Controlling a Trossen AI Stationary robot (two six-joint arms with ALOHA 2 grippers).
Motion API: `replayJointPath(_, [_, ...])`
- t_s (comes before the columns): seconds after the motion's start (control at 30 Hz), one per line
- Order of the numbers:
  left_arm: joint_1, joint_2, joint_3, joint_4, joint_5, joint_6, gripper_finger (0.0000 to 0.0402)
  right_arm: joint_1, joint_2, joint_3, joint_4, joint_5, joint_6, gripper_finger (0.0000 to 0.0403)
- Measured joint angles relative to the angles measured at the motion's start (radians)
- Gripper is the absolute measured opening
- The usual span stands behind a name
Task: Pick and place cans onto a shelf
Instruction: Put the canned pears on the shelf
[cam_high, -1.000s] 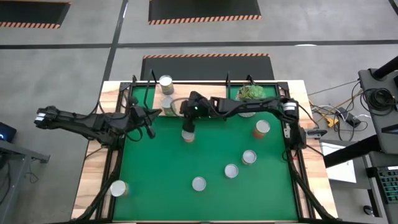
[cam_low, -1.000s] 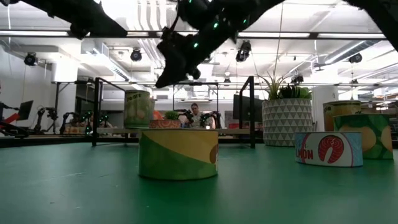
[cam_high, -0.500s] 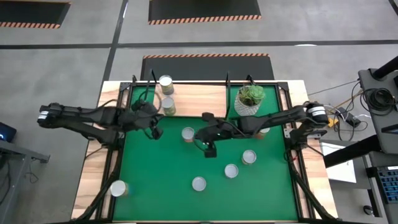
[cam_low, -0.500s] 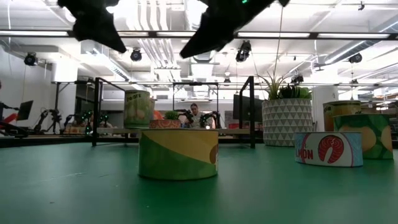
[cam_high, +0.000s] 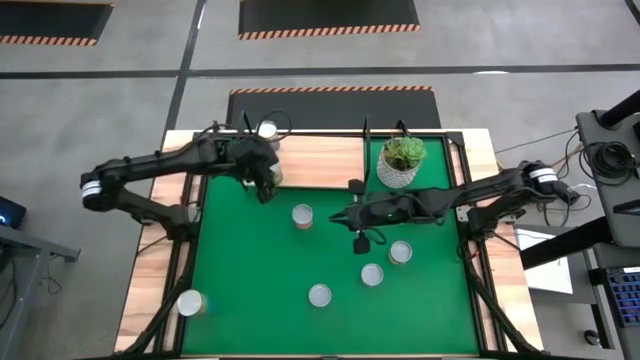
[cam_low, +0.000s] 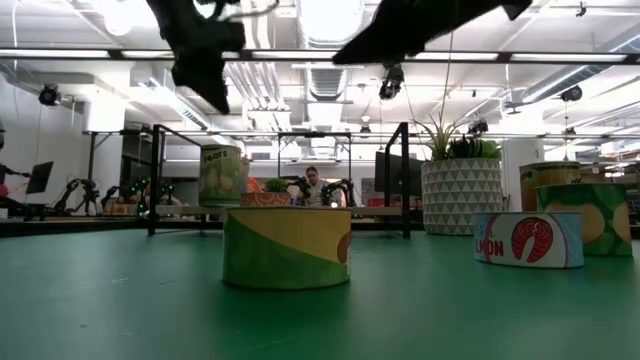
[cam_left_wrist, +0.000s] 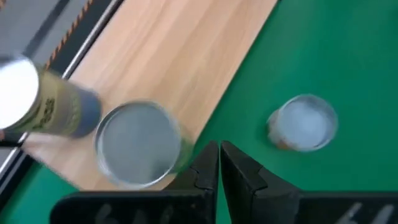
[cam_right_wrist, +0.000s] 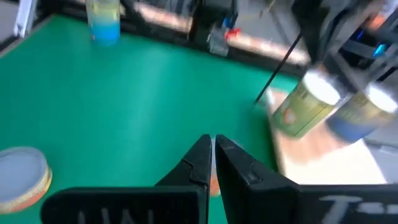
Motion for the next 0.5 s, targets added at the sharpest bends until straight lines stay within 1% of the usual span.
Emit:
replayJointPath(0.27, [0.079,0.052,-0.001,-0.02,0.009,0.04,0.0,0.0,-0.12,-0.045,0.029,0.01,-0.023,0.0012])
replayJointPath(0.5, [0.125,0.058,-0.003,0.036,-0.037,0.062,0.0,0.0,-0.136,-0.087,0.024,0.01,-0.023,0.0012])
